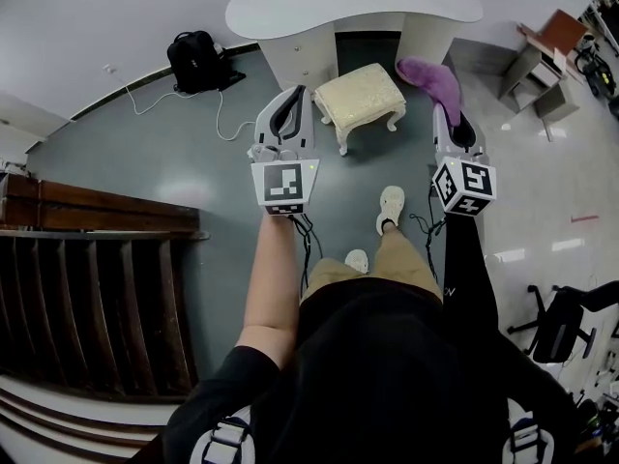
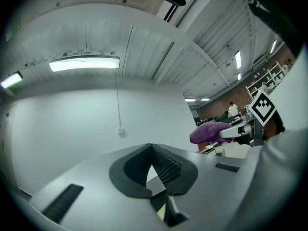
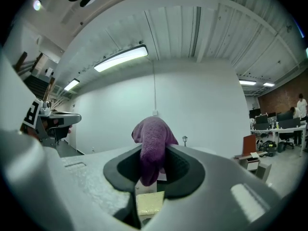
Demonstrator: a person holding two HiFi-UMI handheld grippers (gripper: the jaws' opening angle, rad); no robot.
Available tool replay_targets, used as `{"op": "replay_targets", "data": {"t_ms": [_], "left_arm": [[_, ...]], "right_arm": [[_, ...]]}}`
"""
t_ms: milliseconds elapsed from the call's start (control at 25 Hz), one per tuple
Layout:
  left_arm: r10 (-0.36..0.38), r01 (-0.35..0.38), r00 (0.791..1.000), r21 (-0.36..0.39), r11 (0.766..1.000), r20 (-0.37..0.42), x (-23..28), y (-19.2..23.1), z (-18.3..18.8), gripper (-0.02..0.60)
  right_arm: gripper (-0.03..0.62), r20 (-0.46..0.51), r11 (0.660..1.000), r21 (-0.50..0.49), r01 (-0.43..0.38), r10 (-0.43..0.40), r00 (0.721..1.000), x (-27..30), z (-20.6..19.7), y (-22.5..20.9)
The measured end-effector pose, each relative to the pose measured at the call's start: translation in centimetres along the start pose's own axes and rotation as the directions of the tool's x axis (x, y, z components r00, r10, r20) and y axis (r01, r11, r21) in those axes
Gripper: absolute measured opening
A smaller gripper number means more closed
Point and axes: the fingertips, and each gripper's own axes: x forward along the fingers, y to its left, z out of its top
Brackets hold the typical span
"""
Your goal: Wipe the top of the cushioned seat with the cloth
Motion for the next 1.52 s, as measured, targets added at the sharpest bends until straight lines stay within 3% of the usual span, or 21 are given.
{"op": "replay_targets", "data": {"t_ms": [520, 760, 1040, 1400, 1520], "left_arm": [[0.058, -0.059, 0.998, -0.040, 0.997, -0.019, 13.3, 2.6, -5.8, 0.008], [0.120, -0.122, 0.990, -0.017, 0.992, -0.076, 21.1, 4.9, -9.4, 0.008], [0.164, -0.171, 0.976, -0.036, 0.985, -0.142, 28.5, 7.8, -14.8, 0.008], [0.193, -0.203, 0.931, 0.001, 0.979, -0.309, 31.6, 10.1, -26.6, 0.008], [0.194, -0.215, 0.917, -0.023, 0.976, -0.348, 31.4, 10.7, -30.6, 0.008]], "right_arm": [[0.084, -0.052, 0.997, 0.015, -0.081, 0.082, 0.995, 15.8, -4.6, -3.8], [0.084, -0.141, 0.981, 0.020, -0.191, 0.192, 0.971, 25.9, -7.8, -4.5], [0.084, -0.252, 0.943, 0.029, -0.330, 0.327, 0.911, 36.0, -13.3, -3.8], [0.084, -0.440, 0.893, 0.099, -0.438, 0.435, 0.786, 41.4, -25.6, -1.7], [0.084, -0.481, 0.880, 0.141, -0.454, 0.461, 0.745, 41.7, -29.4, -0.1]]}}
